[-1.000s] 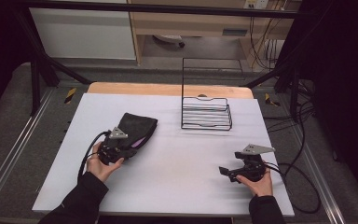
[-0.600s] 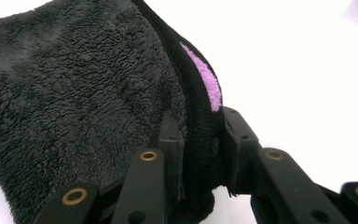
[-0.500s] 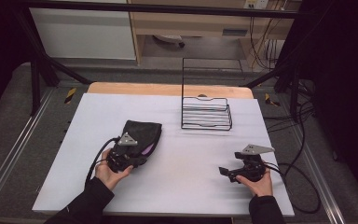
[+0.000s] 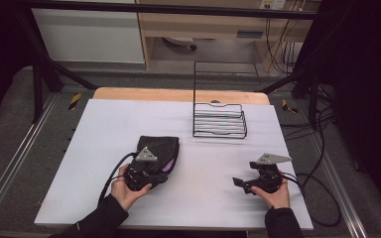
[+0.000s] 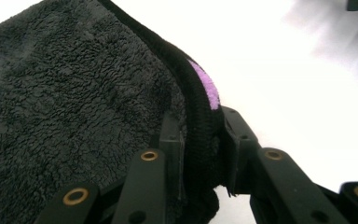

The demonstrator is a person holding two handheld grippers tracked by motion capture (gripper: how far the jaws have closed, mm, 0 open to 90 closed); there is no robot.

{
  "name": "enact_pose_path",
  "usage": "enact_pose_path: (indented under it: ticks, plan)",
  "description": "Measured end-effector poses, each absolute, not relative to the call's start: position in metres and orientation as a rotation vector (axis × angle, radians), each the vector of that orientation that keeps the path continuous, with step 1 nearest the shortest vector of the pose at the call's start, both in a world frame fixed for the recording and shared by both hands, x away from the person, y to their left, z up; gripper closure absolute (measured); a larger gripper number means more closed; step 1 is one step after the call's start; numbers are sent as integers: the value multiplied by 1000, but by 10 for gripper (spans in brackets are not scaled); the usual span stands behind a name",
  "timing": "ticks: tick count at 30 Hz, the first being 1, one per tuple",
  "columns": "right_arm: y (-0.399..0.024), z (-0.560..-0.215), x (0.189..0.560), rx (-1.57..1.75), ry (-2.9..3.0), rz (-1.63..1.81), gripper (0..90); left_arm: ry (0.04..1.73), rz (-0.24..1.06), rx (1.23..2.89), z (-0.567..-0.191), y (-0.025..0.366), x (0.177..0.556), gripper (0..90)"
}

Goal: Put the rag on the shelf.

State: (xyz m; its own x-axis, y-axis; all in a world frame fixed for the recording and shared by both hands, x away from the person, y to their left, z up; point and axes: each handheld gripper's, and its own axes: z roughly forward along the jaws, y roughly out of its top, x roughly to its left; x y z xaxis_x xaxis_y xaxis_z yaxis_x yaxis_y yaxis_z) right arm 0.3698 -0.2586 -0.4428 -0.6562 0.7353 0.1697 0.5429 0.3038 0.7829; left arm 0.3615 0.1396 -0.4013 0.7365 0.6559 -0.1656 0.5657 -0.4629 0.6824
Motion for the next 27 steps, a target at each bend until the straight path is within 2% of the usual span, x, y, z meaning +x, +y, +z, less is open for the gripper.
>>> enact_pose_path:
  ticks: [21,27]
  plan:
    - [-259,-442,370,1167,2348,1275,11,818,80,2243,-408,104,338,722]
    - [-259,-443,369,1170,2349,1272,11,798,64,2288,-416,98,338,657]
